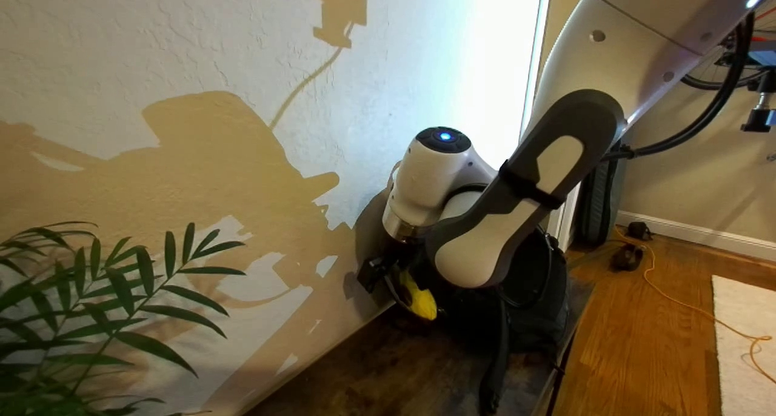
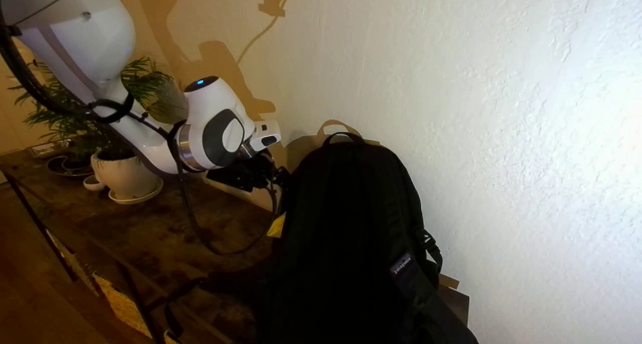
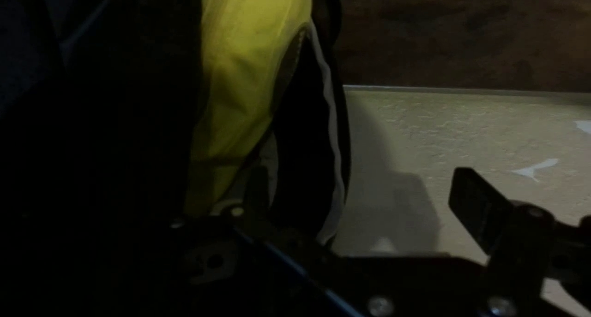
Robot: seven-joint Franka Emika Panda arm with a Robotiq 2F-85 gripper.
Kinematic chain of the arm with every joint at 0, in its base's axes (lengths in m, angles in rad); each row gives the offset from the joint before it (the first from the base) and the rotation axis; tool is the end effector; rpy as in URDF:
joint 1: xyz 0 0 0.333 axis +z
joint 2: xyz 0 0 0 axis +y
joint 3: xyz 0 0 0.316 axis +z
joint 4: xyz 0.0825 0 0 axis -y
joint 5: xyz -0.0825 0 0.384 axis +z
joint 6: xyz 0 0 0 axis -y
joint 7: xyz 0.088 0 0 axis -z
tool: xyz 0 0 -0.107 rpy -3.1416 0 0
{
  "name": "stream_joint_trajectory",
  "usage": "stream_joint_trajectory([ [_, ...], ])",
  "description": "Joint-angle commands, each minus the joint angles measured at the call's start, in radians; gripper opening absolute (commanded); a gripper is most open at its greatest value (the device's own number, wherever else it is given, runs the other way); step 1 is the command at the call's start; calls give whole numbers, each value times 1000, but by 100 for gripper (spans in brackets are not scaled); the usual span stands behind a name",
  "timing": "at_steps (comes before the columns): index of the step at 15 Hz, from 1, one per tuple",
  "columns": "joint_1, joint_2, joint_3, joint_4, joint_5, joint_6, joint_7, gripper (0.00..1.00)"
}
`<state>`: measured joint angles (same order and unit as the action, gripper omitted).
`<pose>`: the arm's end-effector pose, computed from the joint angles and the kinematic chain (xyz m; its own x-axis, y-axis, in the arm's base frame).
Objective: Put the yellow thing in the bag
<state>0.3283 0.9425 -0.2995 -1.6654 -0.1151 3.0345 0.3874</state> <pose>0.6980 0.0611 0.1214 0.8804 -0.0311 0.4732 -0.1029 -0.9866 0.1265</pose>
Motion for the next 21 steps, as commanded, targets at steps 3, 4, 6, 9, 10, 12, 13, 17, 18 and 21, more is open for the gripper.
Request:
stream_joint_trajectory([
  [3, -22, 71, 10, 76, 36, -11, -68, 100],
  [4, -24, 83, 7, 91, 36, -13, -74, 100],
  [6, -27, 106, -2, 124, 35, -19, -82, 100],
  [9, -42, 132, -2, 165, 33, -19, -97, 73],
  [10, -48, 142, 2, 181, 32, -20, -105, 67],
  [12, -61, 152, 13, 200, 32, -21, -119, 53],
  [13, -65, 156, 17, 207, 33, -22, -121, 45],
  [17, -73, 150, 27, 202, 38, -17, -124, 20],
  [18, -71, 143, 26, 193, 39, -17, -123, 13],
  [21, -68, 133, 21, 178, 42, -18, -121, 3],
])
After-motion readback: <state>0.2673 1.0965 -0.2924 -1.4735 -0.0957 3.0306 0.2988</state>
